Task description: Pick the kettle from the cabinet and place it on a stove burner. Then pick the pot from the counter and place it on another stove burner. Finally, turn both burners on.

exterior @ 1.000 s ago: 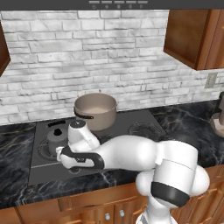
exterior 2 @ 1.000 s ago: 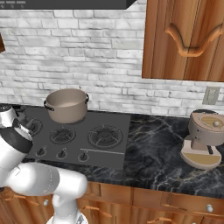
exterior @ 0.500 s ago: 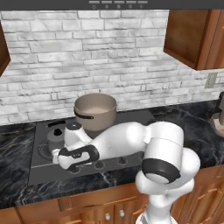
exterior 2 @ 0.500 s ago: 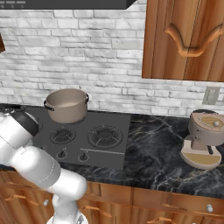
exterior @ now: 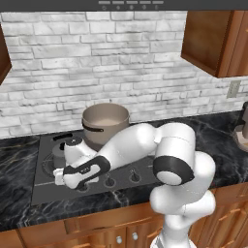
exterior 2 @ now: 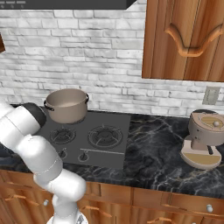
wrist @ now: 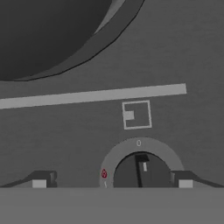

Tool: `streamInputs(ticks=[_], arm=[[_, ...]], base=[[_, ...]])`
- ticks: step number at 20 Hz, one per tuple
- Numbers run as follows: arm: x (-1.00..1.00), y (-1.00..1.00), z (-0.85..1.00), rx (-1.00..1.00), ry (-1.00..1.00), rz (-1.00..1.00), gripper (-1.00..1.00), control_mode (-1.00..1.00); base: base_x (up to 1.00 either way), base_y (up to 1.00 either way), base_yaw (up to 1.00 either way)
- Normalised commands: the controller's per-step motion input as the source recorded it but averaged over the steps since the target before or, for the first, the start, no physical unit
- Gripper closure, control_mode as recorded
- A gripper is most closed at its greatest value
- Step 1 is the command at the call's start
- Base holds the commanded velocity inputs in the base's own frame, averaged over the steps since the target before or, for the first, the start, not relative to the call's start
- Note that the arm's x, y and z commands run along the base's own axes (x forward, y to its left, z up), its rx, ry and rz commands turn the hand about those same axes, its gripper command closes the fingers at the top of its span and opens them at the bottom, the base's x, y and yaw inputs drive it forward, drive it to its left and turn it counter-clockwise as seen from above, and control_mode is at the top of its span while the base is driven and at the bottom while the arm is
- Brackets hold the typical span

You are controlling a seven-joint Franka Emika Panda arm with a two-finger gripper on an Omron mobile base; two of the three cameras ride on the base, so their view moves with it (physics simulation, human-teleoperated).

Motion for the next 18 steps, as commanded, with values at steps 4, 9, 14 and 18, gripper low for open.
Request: streamInputs(ticks=[4, 9, 14, 18], arm=[[0.00, 0.00, -0.10, -0.09, 0.03, 0.04, -1.00, -1.00], [-0.13, 0.00, -0.20, -0.01, 0.01, 0.03, 1.00, -1.00], [-0.24, 0.00, -0.26, 0.00, 0.00, 0.00, 1.00, -1.00], [-0.33, 0.00, -0.21, 0.00, 0.00, 0.00, 1.00, -1.00]], base=[[0.00, 0.00, 0.00], [0.00, 0.00, 0.00], [0.00, 0.00, 0.00], [0.00, 0.00, 0.00]])
